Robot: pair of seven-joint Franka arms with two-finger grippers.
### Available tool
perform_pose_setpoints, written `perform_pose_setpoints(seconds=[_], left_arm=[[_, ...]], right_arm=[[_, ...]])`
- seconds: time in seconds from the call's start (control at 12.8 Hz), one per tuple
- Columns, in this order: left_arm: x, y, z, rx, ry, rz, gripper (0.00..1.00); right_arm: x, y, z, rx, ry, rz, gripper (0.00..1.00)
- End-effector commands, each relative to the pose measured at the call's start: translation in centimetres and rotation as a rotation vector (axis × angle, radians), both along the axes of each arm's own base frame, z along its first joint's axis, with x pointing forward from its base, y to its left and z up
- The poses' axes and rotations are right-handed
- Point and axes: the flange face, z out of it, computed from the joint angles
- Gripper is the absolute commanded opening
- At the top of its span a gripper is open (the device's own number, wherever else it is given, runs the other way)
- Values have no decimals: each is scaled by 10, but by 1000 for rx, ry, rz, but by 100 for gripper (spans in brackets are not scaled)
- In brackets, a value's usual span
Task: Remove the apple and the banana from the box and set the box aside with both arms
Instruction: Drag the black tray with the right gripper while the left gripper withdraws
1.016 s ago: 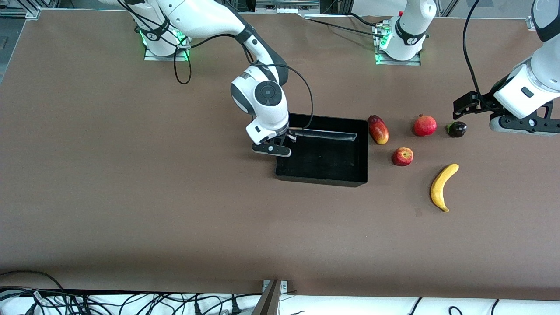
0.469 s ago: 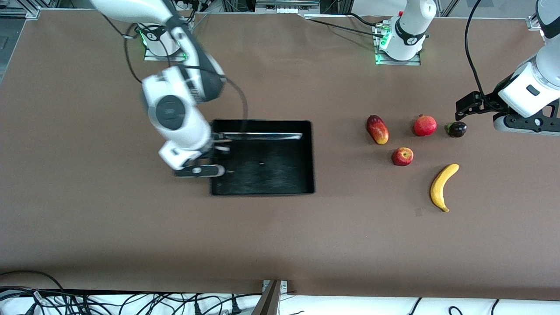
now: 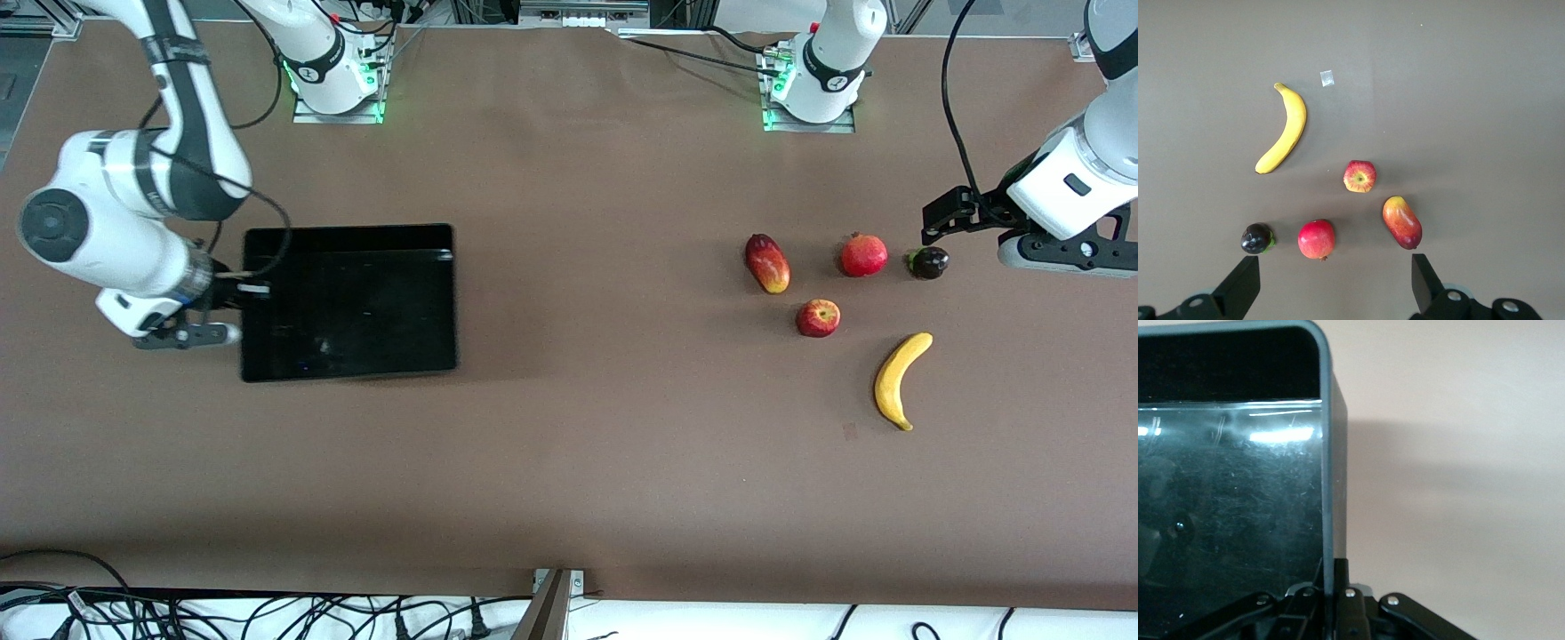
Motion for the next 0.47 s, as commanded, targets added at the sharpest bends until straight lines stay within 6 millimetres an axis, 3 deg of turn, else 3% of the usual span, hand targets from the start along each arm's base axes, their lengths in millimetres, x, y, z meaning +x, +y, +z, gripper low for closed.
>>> perform_pose_setpoints(seconds=[0.0, 0.16, 0.31, 0.39], left_arm=[[2, -2, 7, 8, 2, 0, 100], [2, -2, 7, 8, 3, 0, 100], [2, -3, 7, 8, 1, -2, 100], [1, -4, 7, 8, 2, -3, 100]], right_arm=[[-33, -59, -1, 25, -7, -47, 0], [-45, -95, -12, 14, -15, -101, 0], [-59, -119, -34, -4, -53, -145, 0], [-65, -120, -45, -9, -66, -136, 0]])
